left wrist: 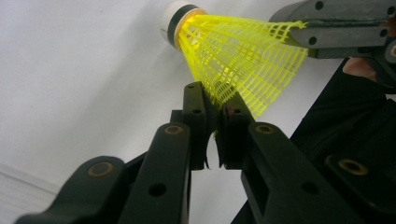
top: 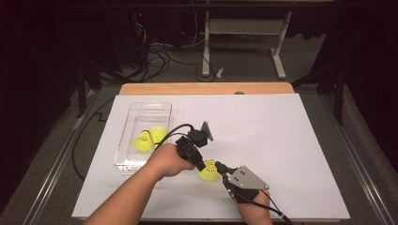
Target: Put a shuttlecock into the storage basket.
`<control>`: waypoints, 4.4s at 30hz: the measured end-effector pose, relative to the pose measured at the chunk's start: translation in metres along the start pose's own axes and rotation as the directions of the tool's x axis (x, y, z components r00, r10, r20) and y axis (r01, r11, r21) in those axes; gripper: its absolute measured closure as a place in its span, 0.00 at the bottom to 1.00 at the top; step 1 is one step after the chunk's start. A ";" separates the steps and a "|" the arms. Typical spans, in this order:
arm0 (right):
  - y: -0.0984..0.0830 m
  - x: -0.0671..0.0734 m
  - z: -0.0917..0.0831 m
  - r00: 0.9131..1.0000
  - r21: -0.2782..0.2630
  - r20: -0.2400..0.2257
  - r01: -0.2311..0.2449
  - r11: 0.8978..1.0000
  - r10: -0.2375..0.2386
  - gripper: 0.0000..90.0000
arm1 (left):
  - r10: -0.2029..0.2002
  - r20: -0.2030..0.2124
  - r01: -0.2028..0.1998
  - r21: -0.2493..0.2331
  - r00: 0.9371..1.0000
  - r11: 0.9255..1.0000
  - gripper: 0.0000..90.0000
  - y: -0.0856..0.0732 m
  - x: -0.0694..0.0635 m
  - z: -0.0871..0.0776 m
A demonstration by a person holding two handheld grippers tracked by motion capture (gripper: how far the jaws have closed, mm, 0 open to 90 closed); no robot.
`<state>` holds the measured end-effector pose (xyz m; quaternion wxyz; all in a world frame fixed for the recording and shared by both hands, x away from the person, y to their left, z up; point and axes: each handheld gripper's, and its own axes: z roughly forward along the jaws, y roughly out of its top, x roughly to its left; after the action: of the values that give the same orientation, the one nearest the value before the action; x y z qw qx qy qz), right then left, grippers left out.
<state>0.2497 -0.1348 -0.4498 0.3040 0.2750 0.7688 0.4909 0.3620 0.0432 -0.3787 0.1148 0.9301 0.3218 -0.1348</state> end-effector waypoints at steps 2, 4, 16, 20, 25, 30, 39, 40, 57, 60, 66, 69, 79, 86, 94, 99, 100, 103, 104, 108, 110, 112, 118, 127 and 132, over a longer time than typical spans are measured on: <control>0.000 0.001 0.000 1.000 0.000 -0.002 -0.001 1.000 0.001 1.00 | 0.002 -0.003 -0.002 -0.004 1.000 1.000 0.97 0.000 0.000 -0.001; 0.000 0.001 0.000 1.000 -0.002 -0.005 -0.003 1.000 0.003 1.00 | 0.002 -0.011 -0.002 -0.011 1.000 1.000 0.98 -0.001 0.000 -0.001; 0.002 0.002 -0.001 0.999 -0.021 -0.048 -0.024 0.999 0.023 0.84 | 0.004 -0.026 -0.004 -0.006 1.000 1.000 0.99 -0.002 0.001 0.000; 0.003 0.000 -0.002 0.994 -0.024 -0.090 -0.068 0.997 0.066 0.75 | -0.008 -0.040 0.008 -0.011 0.999 1.000 0.99 -0.002 0.004 -0.001; 0.003 -0.003 -0.005 0.985 -0.035 -0.117 -0.136 0.990 0.131 0.66 | -0.009 -0.050 0.009 -0.006 0.999 1.000 0.99 -0.004 0.007 -0.001; 0.005 -0.009 -0.010 0.982 -0.046 -0.109 -0.161 0.986 0.155 0.57 | -0.012 -0.056 0.011 -0.020 0.998 1.000 0.99 -0.006 0.008 -0.003; -0.002 -0.041 -0.021 0.976 -0.041 -0.054 -0.211 0.977 0.209 0.35 | -0.007 -0.059 0.006 -0.015 0.998 1.000 0.99 -0.010 0.013 0.002; -0.003 -0.045 -0.021 0.976 -0.033 -0.049 -0.216 0.976 0.214 0.32 | -0.008 -0.057 0.007 -0.015 0.998 1.000 0.99 -0.011 0.013 0.003; -0.037 -0.090 -0.053 0.975 0.042 0.090 -0.209 0.977 0.204 0.12 | -0.016 -0.065 0.014 -0.031 0.998 0.999 0.99 -0.015 0.016 0.001; -0.043 -0.095 -0.061 0.972 0.042 0.110 -0.212 0.976 0.206 0.08 | -0.013 -0.066 0.012 -0.021 0.998 1.000 0.99 -0.016 0.018 0.002; -0.056 -0.101 -0.069 0.969 0.050 0.130 -0.220 0.974 0.212 0.00 | -0.010 -0.061 0.008 -0.022 0.998 1.000 0.99 -0.018 0.017 0.003; -0.058 -0.102 -0.071 0.966 0.040 0.137 -0.226 0.973 0.218 0.00 | -0.011 -0.068 0.010 -0.017 0.998 1.000 0.99 -0.019 0.015 0.002; -0.059 -0.100 -0.074 0.968 0.038 0.136 -0.216 0.976 0.210 0.00 | 0.018 -0.045 -0.019 -0.019 0.999 1.000 0.99 -0.024 0.013 -0.003; -0.059 -0.098 -0.074 0.971 0.038 0.122 -0.213 0.976 0.207 0.00 | 0.028 -0.032 -0.029 -0.012 0.999 1.000 0.99 -0.029 0.016 -0.007; -0.060 -0.099 -0.074 0.972 0.038 0.115 -0.211 0.977 0.206 0.00 | 0.011 -0.019 -0.012 -0.017 1.000 1.000 0.99 -0.035 0.022 -0.011; -0.060 -0.099 -0.073 0.971 0.042 0.116 -0.216 0.976 0.210 0.01 | 0.007 -0.012 -0.007 -0.019 1.000 1.000 0.99 -0.038 0.023 -0.015; -0.060 -0.099 -0.073 0.971 0.043 0.117 -0.216 0.975 0.210 0.01 | 0.003 -0.011 -0.003 -0.021 1.000 1.000 0.99 -0.039 0.023 -0.017; -0.060 -0.099 -0.074 0.972 0.042 0.115 -0.213 0.976 0.207 0.01 | 0.002 -0.012 -0.002 -0.019 1.000 1.000 0.99 -0.041 0.024 -0.021; -0.060 -0.099 -0.074 0.972 0.042 0.115 -0.212 0.976 0.206 0.01 | -0.001 -0.013 0.001 -0.022 1.000 1.000 0.99 -0.042 0.024 -0.022; -0.060 -0.099 -0.074 0.972 0.042 0.115 -0.212 0.976 0.206 0.01 | -0.012 -0.003 0.012 -0.026 1.000 1.000 0.99 -0.046 0.026 -0.028; -0.060 -0.099 -0.073 0.972 0.045 0.114 -0.211 0.976 0.205 0.01 | -0.018 -0.004 0.017 -0.035 1.000 0.999 0.99 -0.047 0.026 -0.032; -0.060 -0.099 -0.073 0.972 0.049 0.113 -0.212 0.976 0.205 0.01 | -0.017 0.000 0.017 -0.043 1.000 0.999 0.99 -0.048 0.026 -0.037; -0.060 -0.099 -0.073 0.974 0.050 0.109 -0.206 0.977 0.200 0.01 | -0.022 -0.011 0.022 -0.053 1.000 0.998 0.99 -0.052 0.027 -0.053; -0.061 -0.098 -0.072 0.973 0.053 0.107 -0.210 0.976 0.204 0.02 | -0.050 -0.026 0.048 -0.067 0.998 0.997 0.99 -0.064 0.034 -0.073; -0.061 -0.099 -0.072 0.973 0.055 0.105 -0.212 0.976 0.206 0.02 | -0.067 -0.030 0.064 -0.079 0.997 0.995 0.99 -0.072 0.040 -0.080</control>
<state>0.2545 -0.2710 -0.4627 0.2791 0.3881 0.7354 0.4803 0.3609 0.1456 -0.3256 0.1412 0.9159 0.3591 -0.1106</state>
